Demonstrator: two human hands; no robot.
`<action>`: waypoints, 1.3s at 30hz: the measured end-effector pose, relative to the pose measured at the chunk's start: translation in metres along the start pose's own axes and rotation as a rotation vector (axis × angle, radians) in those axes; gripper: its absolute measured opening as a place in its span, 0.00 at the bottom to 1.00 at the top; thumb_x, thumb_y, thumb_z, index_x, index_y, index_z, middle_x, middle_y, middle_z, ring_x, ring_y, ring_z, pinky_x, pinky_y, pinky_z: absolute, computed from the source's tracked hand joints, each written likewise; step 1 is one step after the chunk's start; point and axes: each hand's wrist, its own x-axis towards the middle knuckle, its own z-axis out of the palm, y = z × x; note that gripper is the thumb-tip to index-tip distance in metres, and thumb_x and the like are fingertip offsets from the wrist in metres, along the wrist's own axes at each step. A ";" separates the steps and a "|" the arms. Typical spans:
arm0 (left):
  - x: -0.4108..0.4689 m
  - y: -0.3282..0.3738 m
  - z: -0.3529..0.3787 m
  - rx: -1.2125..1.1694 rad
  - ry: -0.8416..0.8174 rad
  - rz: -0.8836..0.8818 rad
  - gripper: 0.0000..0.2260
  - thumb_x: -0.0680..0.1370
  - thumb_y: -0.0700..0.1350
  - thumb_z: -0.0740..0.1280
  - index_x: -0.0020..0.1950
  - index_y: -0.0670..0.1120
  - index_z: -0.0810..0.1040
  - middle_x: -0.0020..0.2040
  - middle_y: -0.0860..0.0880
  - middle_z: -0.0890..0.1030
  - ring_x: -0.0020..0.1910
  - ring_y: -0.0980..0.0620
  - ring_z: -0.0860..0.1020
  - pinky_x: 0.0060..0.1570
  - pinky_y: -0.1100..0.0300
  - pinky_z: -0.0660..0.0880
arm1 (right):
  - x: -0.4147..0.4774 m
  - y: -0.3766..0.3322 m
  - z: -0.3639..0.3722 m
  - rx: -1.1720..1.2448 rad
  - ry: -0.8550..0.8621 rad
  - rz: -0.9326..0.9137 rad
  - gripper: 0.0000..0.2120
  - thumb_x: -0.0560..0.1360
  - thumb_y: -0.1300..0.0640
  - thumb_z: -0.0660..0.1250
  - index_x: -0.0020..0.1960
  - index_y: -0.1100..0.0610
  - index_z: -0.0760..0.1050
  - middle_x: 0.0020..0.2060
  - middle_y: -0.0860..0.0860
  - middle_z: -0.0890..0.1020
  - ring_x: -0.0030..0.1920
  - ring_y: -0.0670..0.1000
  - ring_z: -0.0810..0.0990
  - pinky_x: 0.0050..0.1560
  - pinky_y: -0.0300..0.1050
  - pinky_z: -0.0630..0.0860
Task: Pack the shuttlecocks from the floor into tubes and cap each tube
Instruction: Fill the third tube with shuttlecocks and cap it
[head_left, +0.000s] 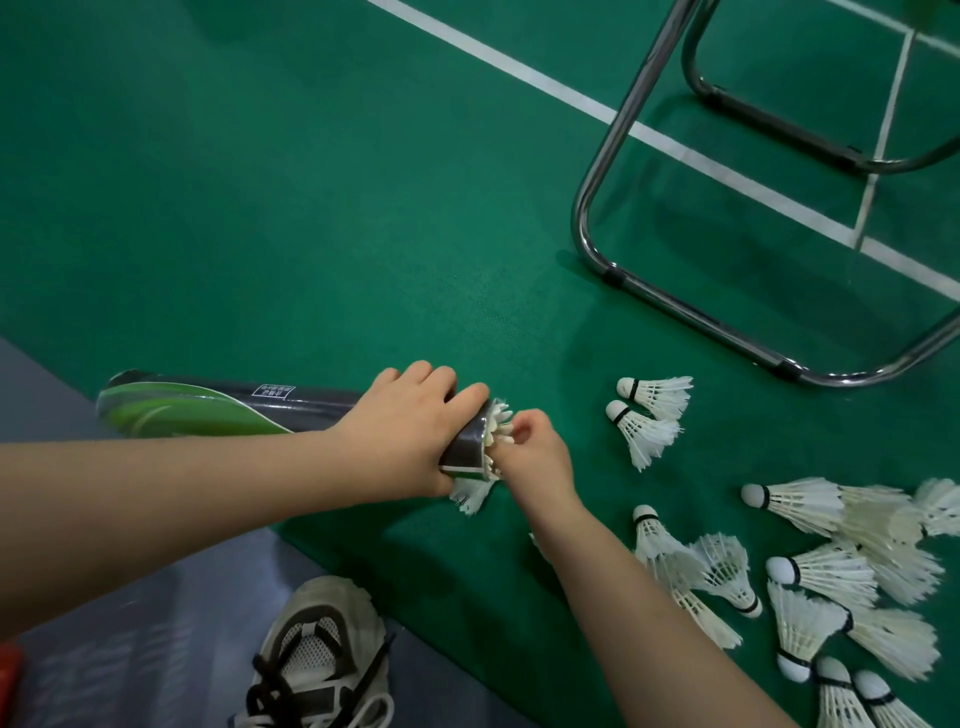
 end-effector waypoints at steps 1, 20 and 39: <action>0.000 0.002 -0.001 0.000 0.000 0.006 0.33 0.67 0.59 0.66 0.68 0.51 0.59 0.55 0.48 0.69 0.53 0.47 0.67 0.51 0.53 0.67 | -0.001 -0.005 0.000 -0.094 0.030 -0.017 0.08 0.71 0.57 0.67 0.42 0.55 0.67 0.33 0.48 0.72 0.31 0.47 0.68 0.32 0.43 0.64; 0.006 0.021 -0.006 0.053 -0.020 0.114 0.33 0.66 0.60 0.65 0.67 0.50 0.62 0.54 0.47 0.70 0.52 0.45 0.70 0.48 0.52 0.68 | -0.016 0.003 -0.022 0.512 -0.582 0.078 0.23 0.56 0.69 0.55 0.50 0.66 0.73 0.47 0.61 0.77 0.49 0.55 0.76 0.56 0.53 0.74; 0.020 0.030 -0.007 0.118 -0.040 0.108 0.36 0.68 0.58 0.66 0.70 0.50 0.55 0.58 0.46 0.67 0.55 0.45 0.66 0.52 0.52 0.67 | 0.002 0.055 -0.070 -0.782 -0.194 0.331 0.22 0.72 0.48 0.62 0.62 0.55 0.65 0.53 0.53 0.75 0.50 0.53 0.75 0.41 0.43 0.69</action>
